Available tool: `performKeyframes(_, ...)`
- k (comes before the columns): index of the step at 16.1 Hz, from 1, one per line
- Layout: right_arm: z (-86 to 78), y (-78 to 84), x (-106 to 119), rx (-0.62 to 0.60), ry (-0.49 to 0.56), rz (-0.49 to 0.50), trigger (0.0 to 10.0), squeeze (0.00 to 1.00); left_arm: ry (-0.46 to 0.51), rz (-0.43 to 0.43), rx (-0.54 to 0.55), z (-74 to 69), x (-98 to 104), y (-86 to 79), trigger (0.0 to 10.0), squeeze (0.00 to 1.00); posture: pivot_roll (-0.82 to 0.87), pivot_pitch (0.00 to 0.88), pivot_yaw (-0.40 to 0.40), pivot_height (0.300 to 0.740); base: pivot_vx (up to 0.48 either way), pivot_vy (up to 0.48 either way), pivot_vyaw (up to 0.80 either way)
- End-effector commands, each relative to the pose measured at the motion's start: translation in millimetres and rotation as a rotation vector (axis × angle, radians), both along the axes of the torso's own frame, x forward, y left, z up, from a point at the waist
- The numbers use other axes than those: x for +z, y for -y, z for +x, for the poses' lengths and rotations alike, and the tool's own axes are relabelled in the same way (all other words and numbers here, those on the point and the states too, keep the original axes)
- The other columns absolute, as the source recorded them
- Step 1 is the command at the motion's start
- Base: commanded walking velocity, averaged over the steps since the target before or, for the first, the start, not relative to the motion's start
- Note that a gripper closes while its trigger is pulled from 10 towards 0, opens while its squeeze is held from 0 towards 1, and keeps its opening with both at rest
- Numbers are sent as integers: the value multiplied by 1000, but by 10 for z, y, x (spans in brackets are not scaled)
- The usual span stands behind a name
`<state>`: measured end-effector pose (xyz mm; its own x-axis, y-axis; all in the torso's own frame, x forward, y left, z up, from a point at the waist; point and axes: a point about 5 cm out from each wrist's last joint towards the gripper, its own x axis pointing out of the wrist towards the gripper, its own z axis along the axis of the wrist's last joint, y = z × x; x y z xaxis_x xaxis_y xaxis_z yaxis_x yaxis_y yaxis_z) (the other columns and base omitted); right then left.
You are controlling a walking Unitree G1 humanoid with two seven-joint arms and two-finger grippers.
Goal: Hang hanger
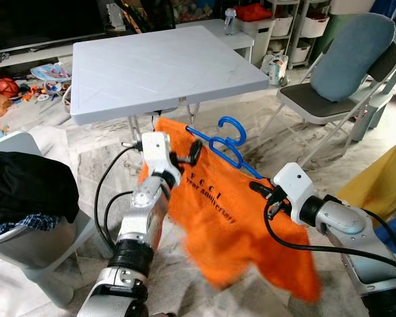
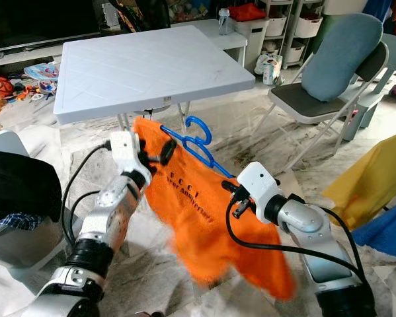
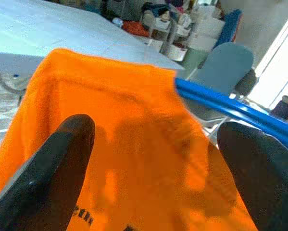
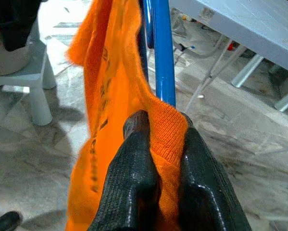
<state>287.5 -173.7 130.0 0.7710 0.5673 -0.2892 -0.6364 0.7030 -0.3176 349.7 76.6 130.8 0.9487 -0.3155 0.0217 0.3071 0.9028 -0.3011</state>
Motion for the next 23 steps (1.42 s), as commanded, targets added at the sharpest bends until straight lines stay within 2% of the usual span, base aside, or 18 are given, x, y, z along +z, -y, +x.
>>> performKeyframes(1,15,-74,88,9,44,18,10000,0,3,-6,-22,5,32,36,10000,0,-137,0,60,740,0,0,0)
performKeyframes(5,-22,-181,58,38,28,39,10000,0,-41,-33,-13,8,-42,32,10000,0,-137,0,61,740,0,0,0)
performKeyframes(7,-89,-236,96,104,18,60,10000,0,-71,-27,10,32,-92,-19,10000,0,-137,0,60,740,0,0,0)
performKeyframes(11,-130,-126,118,97,5,58,10000,0,-84,44,73,94,-139,-202,10000,0,-145,0,64,740,0,0,0)
performKeyframes(13,-134,-117,125,94,0,59,10000,0,-88,40,81,104,-155,-257,10000,0,-145,0,64,740,0,0,0)
performKeyframes(14,-133,-116,121,91,-2,56,10000,0,-87,34,82,108,-156,-265,1020,0,-145,0,64,740,0,0,0)
performKeyframes(15,-128,-113,111,85,-4,50,10000,0,-65,40,83,112,-135,-271,0,0,-145,0,64,740,0,0,0)
performKeyframes(23,-33,-5,92,4,5,6,10000,0,-69,64,97,117,-169,-376,0,0,-137,0,62,740,0,0,0)
